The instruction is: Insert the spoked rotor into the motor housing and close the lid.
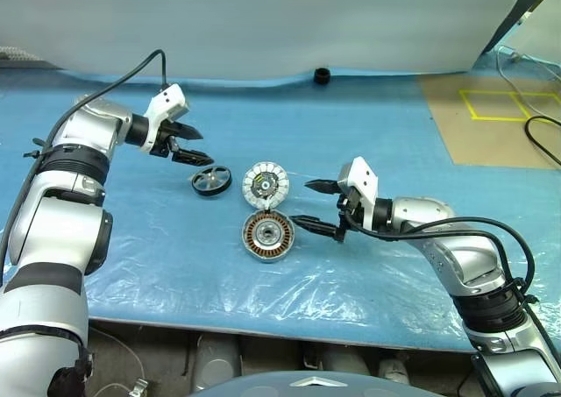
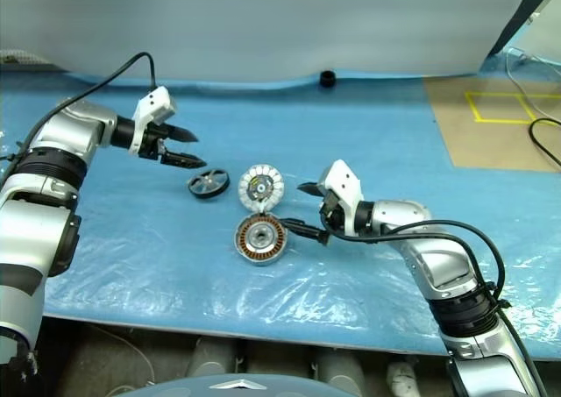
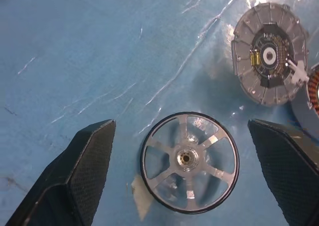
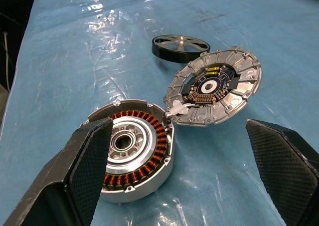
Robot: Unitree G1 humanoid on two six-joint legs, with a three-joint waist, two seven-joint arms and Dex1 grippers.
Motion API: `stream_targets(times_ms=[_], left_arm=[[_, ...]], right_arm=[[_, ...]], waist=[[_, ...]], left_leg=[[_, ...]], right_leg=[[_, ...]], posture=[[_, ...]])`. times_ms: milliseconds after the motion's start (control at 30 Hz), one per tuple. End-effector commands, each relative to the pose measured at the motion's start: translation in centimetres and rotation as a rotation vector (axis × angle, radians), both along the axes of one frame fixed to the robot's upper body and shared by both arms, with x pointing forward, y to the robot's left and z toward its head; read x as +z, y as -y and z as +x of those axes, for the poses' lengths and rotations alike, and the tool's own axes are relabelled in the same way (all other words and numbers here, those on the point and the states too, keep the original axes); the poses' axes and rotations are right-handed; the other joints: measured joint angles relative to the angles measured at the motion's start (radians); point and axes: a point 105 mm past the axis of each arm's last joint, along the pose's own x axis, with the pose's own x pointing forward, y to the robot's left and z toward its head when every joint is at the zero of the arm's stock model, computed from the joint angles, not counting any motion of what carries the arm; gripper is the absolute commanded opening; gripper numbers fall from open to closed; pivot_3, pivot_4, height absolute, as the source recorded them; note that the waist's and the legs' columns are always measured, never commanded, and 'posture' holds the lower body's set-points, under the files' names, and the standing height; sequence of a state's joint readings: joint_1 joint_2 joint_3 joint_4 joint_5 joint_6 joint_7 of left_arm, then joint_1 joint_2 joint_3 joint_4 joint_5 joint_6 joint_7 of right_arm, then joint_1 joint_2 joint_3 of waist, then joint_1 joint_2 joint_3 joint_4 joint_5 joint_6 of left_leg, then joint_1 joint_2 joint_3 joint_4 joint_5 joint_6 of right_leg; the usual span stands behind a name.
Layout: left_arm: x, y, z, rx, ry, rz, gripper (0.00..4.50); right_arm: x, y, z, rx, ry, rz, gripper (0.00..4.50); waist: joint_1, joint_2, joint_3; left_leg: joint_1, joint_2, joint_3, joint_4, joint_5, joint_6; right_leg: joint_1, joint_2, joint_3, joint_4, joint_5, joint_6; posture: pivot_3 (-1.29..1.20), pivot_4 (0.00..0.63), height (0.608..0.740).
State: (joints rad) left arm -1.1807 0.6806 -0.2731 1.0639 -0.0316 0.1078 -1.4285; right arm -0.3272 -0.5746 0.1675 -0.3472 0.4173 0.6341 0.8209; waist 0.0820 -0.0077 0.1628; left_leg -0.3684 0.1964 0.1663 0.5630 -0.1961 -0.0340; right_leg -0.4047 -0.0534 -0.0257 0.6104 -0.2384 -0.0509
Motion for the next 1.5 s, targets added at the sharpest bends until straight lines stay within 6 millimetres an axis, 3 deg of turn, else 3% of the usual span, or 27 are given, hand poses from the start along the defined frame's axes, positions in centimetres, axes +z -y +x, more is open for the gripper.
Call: stream_targets(times_ms=[33, 200, 467, 633, 1500], left_arm=[[2.7, -0.2, 0.1, -0.117, 0.189, 0.108, 4.50], [2.8, -0.2, -0.1, -0.274, 0.342, 0.283, 4.50], [2.0, 1.1, -0.8, -0.429, 0.343, 0.362, 4.50], [1.2, 1.8, -0.7, -0.450, 0.324, 0.370, 4.50], [-1.4, 0.3, -0.9, -0.446, 0.293, 0.462, 4.50]], right_arm=[[1.1, -0.4, -0.3, 0.011, 0.063, 0.027, 4.47], [0.9, -0.5, -0.4, 0.005, 0.063, 0.030, 4.47], [0.6, -0.5, -0.7, -0.015, 0.055, 0.034, 4.47], [0.3, -0.4, -1.0, -0.029, 0.049, 0.034, 4.47], [-1.0, 0.8, -1.3, -0.058, 0.029, 0.002, 4.47]], waist=[[0.003, -0.001, 0.000], [0.016, -0.002, 0.001], [0.017, -0.002, 0.001], [0.018, -0.003, 0.002], [0.017, -0.005, 0.003]], left_leg=[[0.000, 0.000, -0.001, 0.000, 0.000, 0.000], [-0.001, 0.000, -0.004, 0.000, 0.000, 0.000], [0.000, -0.001, -0.005, 0.001, 0.000, 0.000], [0.000, -0.001, -0.006, 0.002, 0.000, 0.000], [0.000, -0.004, -0.008, 0.003, 0.000, 0.000]], right_leg=[[0.000, 0.000, 0.000, 0.000, 0.000, 0.000], [0.000, 0.000, 0.000, 0.000, 0.001, 0.002], [0.001, 0.000, 0.000, 0.001, 0.002, 0.003], [0.001, -0.001, 0.000, 0.002, 0.002, 0.003], [0.001, -0.003, -0.001, 0.006, 0.002, 0.003]], posture=[[0.00, 0.150, 0.740], [0.00, 0.150, 0.740], [0.00, 0.150, 0.740], [0.00, 0.150, 0.740], [0.00, 0.150, 0.740]])
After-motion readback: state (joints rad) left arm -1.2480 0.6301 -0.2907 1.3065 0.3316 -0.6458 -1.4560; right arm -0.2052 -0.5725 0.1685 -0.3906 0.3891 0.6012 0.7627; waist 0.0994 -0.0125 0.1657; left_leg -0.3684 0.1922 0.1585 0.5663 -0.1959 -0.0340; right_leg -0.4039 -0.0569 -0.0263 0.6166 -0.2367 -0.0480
